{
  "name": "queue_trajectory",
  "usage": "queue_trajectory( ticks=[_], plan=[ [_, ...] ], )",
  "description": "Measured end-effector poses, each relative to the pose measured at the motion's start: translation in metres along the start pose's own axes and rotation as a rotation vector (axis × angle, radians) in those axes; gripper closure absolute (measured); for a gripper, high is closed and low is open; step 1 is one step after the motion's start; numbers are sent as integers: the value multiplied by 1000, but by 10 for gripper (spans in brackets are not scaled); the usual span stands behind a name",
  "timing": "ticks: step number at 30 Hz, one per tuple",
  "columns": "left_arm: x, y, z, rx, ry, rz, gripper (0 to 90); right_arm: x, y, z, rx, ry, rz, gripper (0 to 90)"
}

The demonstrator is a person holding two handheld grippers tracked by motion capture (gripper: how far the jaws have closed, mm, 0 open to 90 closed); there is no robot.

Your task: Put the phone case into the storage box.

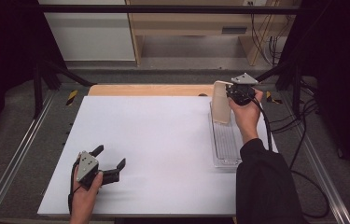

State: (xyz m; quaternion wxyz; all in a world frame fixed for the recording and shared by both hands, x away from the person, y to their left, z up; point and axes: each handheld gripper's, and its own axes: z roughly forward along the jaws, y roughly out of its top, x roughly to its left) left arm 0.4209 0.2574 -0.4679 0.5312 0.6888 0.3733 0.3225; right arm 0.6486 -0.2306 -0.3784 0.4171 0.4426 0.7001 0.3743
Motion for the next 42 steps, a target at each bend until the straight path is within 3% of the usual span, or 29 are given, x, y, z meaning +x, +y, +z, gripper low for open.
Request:
queue_trajectory(
  ticks=[42],
  plan=[
    [1, 0, -1, -2, -8, -13, 33, -2, -1, 8, 5, -7, 64, 652]
  ],
)
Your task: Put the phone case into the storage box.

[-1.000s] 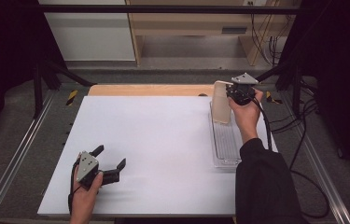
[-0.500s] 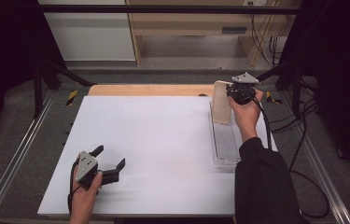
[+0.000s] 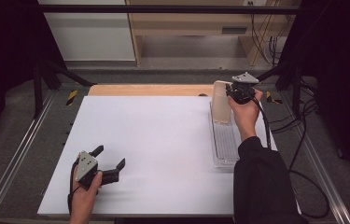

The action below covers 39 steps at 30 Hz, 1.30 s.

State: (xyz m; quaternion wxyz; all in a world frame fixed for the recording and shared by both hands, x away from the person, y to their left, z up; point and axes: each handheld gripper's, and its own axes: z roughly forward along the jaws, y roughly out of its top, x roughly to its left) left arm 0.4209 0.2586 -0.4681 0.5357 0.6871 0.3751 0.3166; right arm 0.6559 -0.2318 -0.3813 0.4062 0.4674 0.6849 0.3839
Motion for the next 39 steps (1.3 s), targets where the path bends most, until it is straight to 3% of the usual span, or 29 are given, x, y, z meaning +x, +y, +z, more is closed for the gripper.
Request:
queue_trajectory(
  ticks=[39],
  plan=[
    [0, 0, 0, -1, -3, -2, 33, 2, -1, 6, -12, 6, 63, 580]
  ],
)
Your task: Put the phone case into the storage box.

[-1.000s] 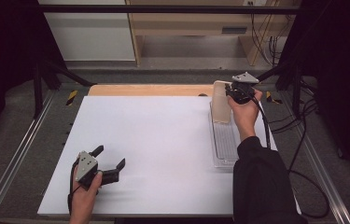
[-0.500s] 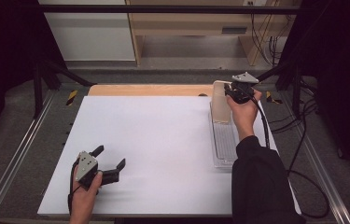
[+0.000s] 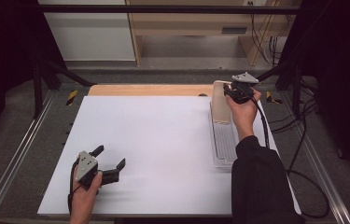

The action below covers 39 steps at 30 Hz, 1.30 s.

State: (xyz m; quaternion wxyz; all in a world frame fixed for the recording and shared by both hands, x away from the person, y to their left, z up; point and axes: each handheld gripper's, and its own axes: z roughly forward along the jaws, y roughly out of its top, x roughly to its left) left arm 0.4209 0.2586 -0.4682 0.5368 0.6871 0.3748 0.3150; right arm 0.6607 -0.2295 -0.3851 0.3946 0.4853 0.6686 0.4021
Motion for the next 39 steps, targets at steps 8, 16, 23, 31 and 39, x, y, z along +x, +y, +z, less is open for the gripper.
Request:
queue_trajectory(
  ticks=[8, 16, 23, 31, 39],
  plan=[
    [0, 0, 0, -2, 5, -3, 33, 0, 0, 1, -2, 6, 14, 551],
    [0, 0, 0, -2, 7, -2, 33, 0, 0, 0, -5, -23, 24, 444],
    [0, 0, 0, -1, 6, 2, 33, 0, 1, -2, -5, -37, 28, 362],
    [-2, 1, 2, 2, 3, 12, 33, 2, 4, -10, 19, -27, 32, 259],
    [-6, 1, 5, 8, 4, 30, 25, 5, 8, -30, 89, -13, 51, 93]
  ],
)
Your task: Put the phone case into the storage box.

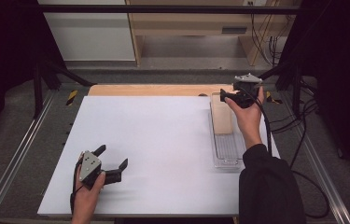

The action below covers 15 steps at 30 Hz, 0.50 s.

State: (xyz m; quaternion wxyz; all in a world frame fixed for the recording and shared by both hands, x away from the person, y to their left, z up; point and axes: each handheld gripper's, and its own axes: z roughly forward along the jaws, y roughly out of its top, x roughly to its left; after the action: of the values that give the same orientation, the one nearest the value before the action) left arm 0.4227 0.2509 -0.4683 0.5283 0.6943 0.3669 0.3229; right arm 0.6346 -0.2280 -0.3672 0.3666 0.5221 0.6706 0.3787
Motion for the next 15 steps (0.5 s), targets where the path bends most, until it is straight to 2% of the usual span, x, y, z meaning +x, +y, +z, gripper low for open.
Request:
queue_trajectory(
  ticks=[5, 15],
  plan=[
    [0, -1, 1, 10, 8, 6, 20, 0, -1, -12, 10, 21, 28, 72],
    [-2, -1, 2, 17, 0, 23, 21, 6, -1, -24, 2, 52, -5, 67]
  ],
)
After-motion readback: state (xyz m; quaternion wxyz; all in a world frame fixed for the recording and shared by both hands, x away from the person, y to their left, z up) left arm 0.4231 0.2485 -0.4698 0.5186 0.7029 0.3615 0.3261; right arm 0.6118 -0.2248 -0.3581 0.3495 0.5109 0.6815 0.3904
